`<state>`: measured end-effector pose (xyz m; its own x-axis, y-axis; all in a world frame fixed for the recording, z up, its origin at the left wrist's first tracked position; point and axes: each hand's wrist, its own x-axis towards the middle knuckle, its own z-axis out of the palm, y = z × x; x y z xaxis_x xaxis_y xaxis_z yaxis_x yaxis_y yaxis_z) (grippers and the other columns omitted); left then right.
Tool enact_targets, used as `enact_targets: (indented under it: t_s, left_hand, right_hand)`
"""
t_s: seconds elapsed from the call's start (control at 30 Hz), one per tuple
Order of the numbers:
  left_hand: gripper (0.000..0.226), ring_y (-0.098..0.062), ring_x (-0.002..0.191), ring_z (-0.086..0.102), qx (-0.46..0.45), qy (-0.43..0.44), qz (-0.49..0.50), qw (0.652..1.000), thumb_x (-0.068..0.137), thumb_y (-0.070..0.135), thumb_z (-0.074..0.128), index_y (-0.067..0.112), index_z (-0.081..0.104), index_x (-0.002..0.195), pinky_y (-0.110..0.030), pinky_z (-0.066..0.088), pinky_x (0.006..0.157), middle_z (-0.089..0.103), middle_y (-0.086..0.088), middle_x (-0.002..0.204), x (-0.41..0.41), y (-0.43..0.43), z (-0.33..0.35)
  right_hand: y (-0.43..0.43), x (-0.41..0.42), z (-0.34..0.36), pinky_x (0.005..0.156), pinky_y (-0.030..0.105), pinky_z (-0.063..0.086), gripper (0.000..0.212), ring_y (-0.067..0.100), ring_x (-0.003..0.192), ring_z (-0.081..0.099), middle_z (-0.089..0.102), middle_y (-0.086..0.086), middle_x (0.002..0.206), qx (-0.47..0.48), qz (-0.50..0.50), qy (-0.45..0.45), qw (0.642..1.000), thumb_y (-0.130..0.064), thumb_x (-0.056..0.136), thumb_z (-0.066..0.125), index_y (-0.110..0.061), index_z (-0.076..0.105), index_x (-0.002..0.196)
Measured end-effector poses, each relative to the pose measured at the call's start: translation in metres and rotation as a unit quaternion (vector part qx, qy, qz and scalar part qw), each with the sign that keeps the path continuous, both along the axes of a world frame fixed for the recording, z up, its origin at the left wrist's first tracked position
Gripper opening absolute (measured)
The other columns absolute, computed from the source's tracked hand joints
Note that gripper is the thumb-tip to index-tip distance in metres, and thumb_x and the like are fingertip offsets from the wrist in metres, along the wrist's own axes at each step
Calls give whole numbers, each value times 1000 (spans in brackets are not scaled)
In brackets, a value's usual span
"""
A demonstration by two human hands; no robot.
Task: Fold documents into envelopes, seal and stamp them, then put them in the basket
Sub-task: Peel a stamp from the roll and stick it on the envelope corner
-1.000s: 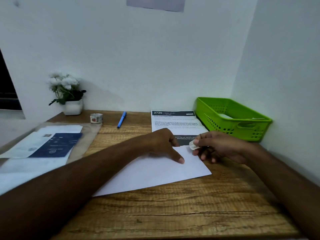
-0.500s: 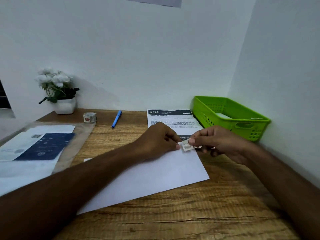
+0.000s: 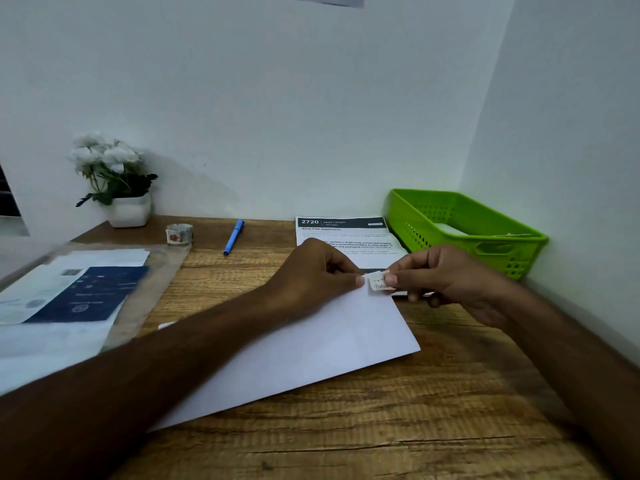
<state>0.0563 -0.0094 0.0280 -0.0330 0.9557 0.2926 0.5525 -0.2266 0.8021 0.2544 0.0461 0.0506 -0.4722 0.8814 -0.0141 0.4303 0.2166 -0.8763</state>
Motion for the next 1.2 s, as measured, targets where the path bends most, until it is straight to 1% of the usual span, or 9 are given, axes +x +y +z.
enact_targets:
  t_s: [0.17,0.27,0.4,0.53,0.7,0.97,1.03,1.13,1.2]
  left_hand:
    - [5,-3,66,62,-7,-14,0,1000,82,16,73,14,78,82,-21,48,63,75,-3,78,2,-1,1]
    - [7,-6,68,62,-12,-19,5,1000,83,16,72,13,78,84,-20,47,62,75,-4,80,3,-2,1]
    - [9,-9,70,64,-29,-55,5,998,85,15,70,12,78,87,-23,50,65,75,-6,82,3,-4,2]
    - [10,-10,73,66,-39,-70,1,997,86,12,68,11,77,89,-24,52,68,75,-5,83,2,-4,1]
    - [10,-8,71,65,-45,-69,7,997,86,13,69,11,78,90,-21,50,65,75,-5,82,2,-4,1]
    - [9,-14,72,64,-54,-92,2,994,84,17,71,11,78,85,-29,48,67,75,-10,82,2,-5,-1]
    - [8,-12,70,63,-50,-95,3,994,82,17,73,11,78,84,-27,47,66,75,-8,80,3,-4,-1]
    - [5,-2,66,63,-45,-81,7,996,80,17,76,14,79,82,-18,47,62,75,2,74,5,-5,0]
    - [6,-4,67,62,-45,-80,2,996,79,20,77,15,79,81,-21,46,63,75,0,75,5,-5,0]
  right_hand:
    - [-1,1,-1,46,19,29,13,4,49,50,64,-6,60,20,9,0,1000,-20,72,82,-14,77,83]
    - [-2,-1,-2,44,17,28,13,4,48,48,64,-5,58,38,11,6,999,-21,71,83,-14,78,81]
    - [-5,-4,-2,39,12,29,12,4,44,42,60,-5,50,45,7,38,998,-15,72,82,-10,78,82]
    - [-5,-6,-4,39,10,30,12,3,41,39,56,-7,43,54,2,46,997,-12,73,82,-7,78,83]
    - [-4,-7,-6,41,12,31,12,5,42,40,59,0,49,65,-4,38,997,-13,71,84,-9,79,81]
    - [-3,-9,-8,44,14,35,12,5,42,41,63,0,51,81,-10,36,996,-12,70,85,-10,79,79]
    - [-4,-9,-8,46,15,36,11,4,45,44,67,6,58,85,-7,34,996,-13,69,86,-11,80,78]
    - [-5,-10,-8,46,14,38,11,2,46,47,69,10,63,95,-1,24,995,-13,69,86,-11,80,79]
    - [-5,-11,-8,46,14,39,11,2,47,48,71,14,66,102,-6,19,995,-13,69,86,-12,80,79]
